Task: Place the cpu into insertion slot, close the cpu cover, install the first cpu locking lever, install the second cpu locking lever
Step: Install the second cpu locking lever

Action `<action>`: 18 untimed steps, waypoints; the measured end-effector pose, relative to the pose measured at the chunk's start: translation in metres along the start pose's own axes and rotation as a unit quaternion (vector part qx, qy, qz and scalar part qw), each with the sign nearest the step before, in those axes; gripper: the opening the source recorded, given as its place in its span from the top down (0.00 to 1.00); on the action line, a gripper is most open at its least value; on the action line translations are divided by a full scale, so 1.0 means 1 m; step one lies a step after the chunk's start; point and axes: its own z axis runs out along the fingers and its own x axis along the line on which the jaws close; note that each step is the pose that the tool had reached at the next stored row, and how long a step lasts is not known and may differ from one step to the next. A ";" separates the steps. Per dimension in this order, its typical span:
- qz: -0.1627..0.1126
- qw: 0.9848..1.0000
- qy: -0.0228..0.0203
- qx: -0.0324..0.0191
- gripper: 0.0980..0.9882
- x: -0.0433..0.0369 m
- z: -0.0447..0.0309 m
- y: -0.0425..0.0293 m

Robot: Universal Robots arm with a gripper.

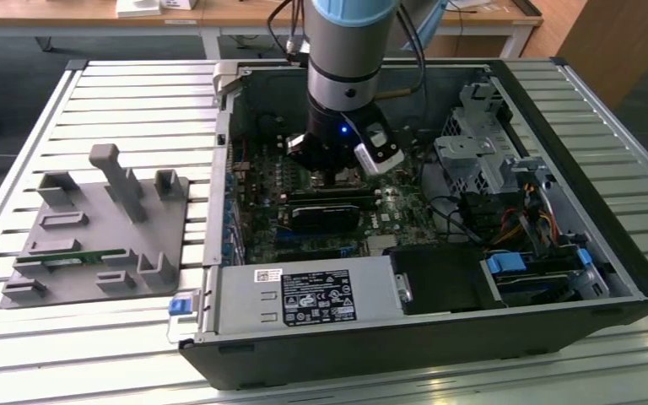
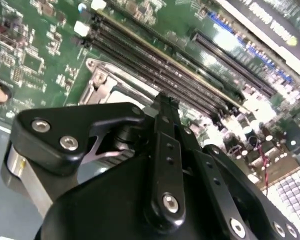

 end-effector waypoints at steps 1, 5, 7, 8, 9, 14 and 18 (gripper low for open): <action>0.000 1.000 0.000 -0.007 0.99 0.0001 0.0001 -0.0005; 0.000 1.000 -0.001 -0.021 0.99 0.0009 -0.0005 -0.0053; 0.000 1.000 -0.001 -0.022 0.99 0.0016 -0.0010 -0.0091; 0.000 1.000 -0.001 -0.023 0.99 0.0026 -0.0012 -0.0105; 0.000 1.000 -0.001 -0.024 0.99 0.0040 -0.0013 -0.0115; 0.000 1.000 -0.001 -0.030 0.99 0.0113 0.0005 -0.0133; 0.000 1.000 -0.001 -0.030 0.99 0.0121 0.0069 -0.0143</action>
